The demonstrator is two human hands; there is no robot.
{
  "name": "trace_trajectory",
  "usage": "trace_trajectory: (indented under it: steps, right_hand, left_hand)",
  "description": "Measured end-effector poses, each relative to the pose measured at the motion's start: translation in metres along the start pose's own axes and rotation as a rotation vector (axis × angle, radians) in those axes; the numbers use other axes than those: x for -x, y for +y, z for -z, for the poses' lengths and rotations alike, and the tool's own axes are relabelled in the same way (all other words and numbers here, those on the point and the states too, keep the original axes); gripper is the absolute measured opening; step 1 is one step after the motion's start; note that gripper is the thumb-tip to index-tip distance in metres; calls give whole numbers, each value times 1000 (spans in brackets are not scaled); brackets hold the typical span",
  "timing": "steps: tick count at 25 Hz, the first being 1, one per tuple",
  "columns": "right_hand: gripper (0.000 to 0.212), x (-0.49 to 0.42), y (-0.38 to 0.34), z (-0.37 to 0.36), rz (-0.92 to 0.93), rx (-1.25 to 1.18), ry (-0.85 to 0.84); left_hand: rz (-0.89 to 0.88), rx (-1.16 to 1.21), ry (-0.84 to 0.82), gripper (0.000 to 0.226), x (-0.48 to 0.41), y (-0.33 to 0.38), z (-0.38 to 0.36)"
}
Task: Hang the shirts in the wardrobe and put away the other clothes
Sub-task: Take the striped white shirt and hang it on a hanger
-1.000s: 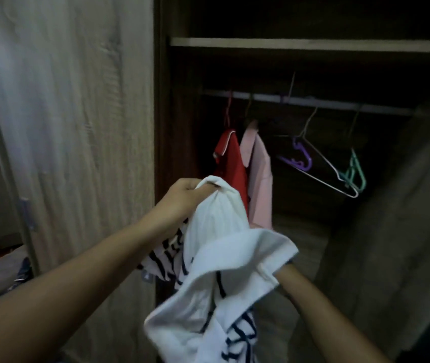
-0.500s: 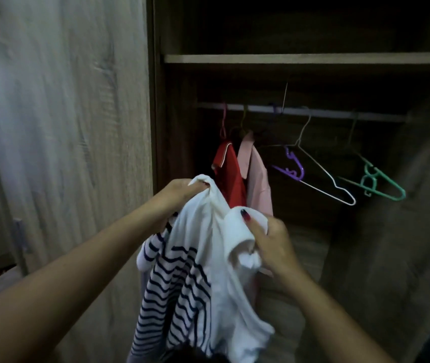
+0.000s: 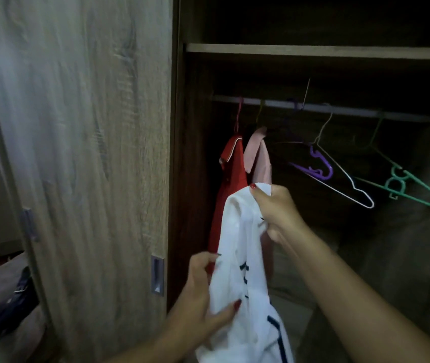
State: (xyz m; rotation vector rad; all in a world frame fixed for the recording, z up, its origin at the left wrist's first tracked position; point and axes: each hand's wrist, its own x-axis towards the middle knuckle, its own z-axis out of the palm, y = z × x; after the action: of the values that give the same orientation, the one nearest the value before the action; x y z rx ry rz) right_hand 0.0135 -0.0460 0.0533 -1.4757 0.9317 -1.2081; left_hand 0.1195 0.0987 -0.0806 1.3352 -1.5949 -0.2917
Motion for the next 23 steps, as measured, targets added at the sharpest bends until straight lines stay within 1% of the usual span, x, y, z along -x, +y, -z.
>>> trace_trajectory:
  steps: [1, 3, 5, 6, 7, 9, 12, 13, 15, 17, 19, 22, 23]
  right_hand:
    - [19, 0, -2, 3, -2, -40, -1]
    - [18, 4, -12, 11, 5, -143, -19]
    - [23, 3, -19, 25, -1, -267, -35]
    - [24, 3, -22, 31, -4, -315, -47]
    - [23, 1, -23, 38, -8, -323, -47]
    - [19, -1, -20, 49, -17, -290, -8]
    - [24, -5, -9, 67, -11, -349, 45]
    - [19, -8, -2, 74, -10, -309, 91]
    - [8, -15, 10, 88, 4, -138, 193]
    - [9, -26, 15, 98, 67, 51, 281]
    - [17, -40, 8, 104, 204, 213, 343]
    - [10, -70, -14, 111, 407, 581, 436]
    - [14, -82, -20, 113, 446, 709, 448]
  left_hand:
    - [-50, -15, -48, 60, 6, -12, -6]
    - [-86, -39, -150, 41, 11, -39, -6]
    - [-38, -50, -323, 27, 9, -66, 1]
    - [7, -46, -395, 25, 8, -75, 6]
    - [52, -38, -416, 29, 6, -80, 10]
    - [116, -35, -321, 45, -9, -86, 18]
    - [139, -70, -143, 52, -51, -73, 37]
    - [102, -76, -92, 59, -65, -64, 45]
    - [-27, -78, -50, 72, -94, -38, 61]
    - [-156, -89, -44, 75, -116, -8, 74]
    - [-188, -139, -23, 70, -137, 19, 85]
    - [-183, -246, -22, 54, -169, 41, 92]
    - [-179, -278, -19, 49, -178, 43, 94]
